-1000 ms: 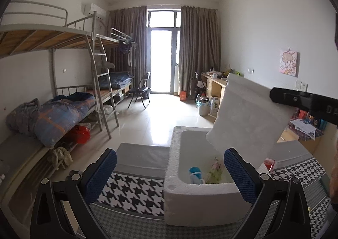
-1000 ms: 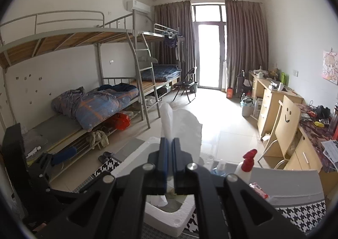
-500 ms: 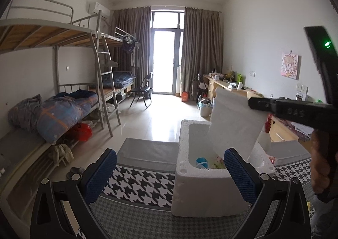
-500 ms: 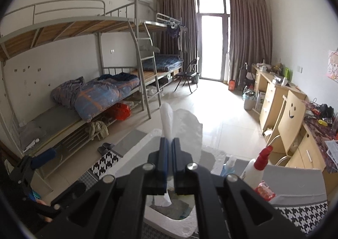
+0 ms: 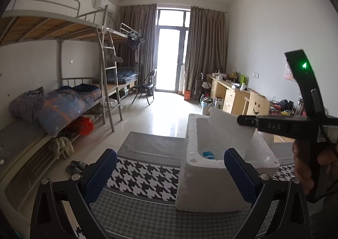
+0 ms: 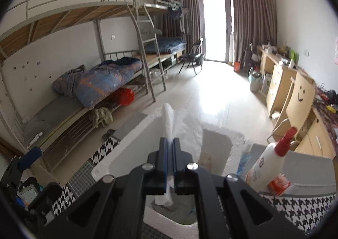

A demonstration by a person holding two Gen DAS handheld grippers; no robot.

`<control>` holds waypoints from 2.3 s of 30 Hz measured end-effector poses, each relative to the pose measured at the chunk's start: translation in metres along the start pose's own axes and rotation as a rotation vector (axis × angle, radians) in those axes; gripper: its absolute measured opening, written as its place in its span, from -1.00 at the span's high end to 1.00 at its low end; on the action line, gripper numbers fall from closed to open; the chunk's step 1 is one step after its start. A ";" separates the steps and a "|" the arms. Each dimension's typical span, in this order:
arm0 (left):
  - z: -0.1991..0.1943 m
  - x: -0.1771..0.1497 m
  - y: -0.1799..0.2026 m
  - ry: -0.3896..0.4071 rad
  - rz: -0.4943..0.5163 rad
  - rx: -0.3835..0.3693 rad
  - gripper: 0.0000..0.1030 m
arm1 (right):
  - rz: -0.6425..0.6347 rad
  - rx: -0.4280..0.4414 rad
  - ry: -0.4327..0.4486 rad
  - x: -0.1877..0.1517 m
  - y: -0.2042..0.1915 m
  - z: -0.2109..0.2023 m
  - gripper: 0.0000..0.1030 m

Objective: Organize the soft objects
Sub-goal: 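Lower the right tool into the box and open it to release the tissue, then move both tools back from the foam box toward the table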

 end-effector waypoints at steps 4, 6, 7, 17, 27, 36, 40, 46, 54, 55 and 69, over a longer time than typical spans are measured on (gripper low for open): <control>0.002 -0.002 -0.005 -0.009 -0.005 0.007 -0.98 | -0.009 -0.002 -0.038 -0.004 -0.004 0.010 0.85; 0.001 -0.004 -0.006 -0.011 -0.009 0.009 -0.98 | -0.010 0.001 -0.070 -0.007 -0.005 0.017 0.59; 0.001 -0.005 -0.007 -0.012 -0.011 0.009 -0.98 | -0.010 0.003 -0.087 -0.009 -0.006 0.020 0.50; 0.002 -0.005 -0.010 -0.020 -0.014 0.017 -0.98 | -0.013 0.024 -0.109 -0.016 -0.006 0.017 -0.08; -0.009 -0.007 -0.008 -0.016 -0.014 0.007 -0.98 | 0.018 0.044 -0.033 -0.009 -0.002 -0.009 -0.49; -0.022 -0.006 0.001 -0.002 0.005 -0.003 -0.98 | 0.015 0.036 0.002 -0.018 -0.003 -0.025 -0.53; -0.025 -0.007 0.002 -0.002 -0.004 0.003 -0.98 | 0.011 0.021 0.027 -0.023 -0.005 -0.037 -0.61; -0.037 -0.007 0.006 0.012 -0.008 -0.009 -0.98 | 0.027 0.019 0.077 -0.032 -0.005 -0.058 -0.73; -0.054 -0.006 0.012 0.032 0.001 -0.016 -0.98 | 0.053 0.031 0.115 -0.046 -0.009 -0.076 -0.79; -0.056 -0.006 0.013 0.036 0.004 -0.017 -0.98 | 0.054 0.028 0.117 -0.047 -0.008 -0.077 -0.79; -0.084 -0.011 0.027 0.066 0.053 -0.057 -0.98 | 0.068 0.003 0.190 -0.071 -0.011 -0.110 -0.79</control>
Point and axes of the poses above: each gripper's, at about its wrist camera, not at the fingertips, and z roughly the way its jaws point, y to its right, x to its top, the point moved 1 cm from there along z, roughly the way its jaws point, and after that the axes turned 10 degrees about -x, right-handed, at the moved point
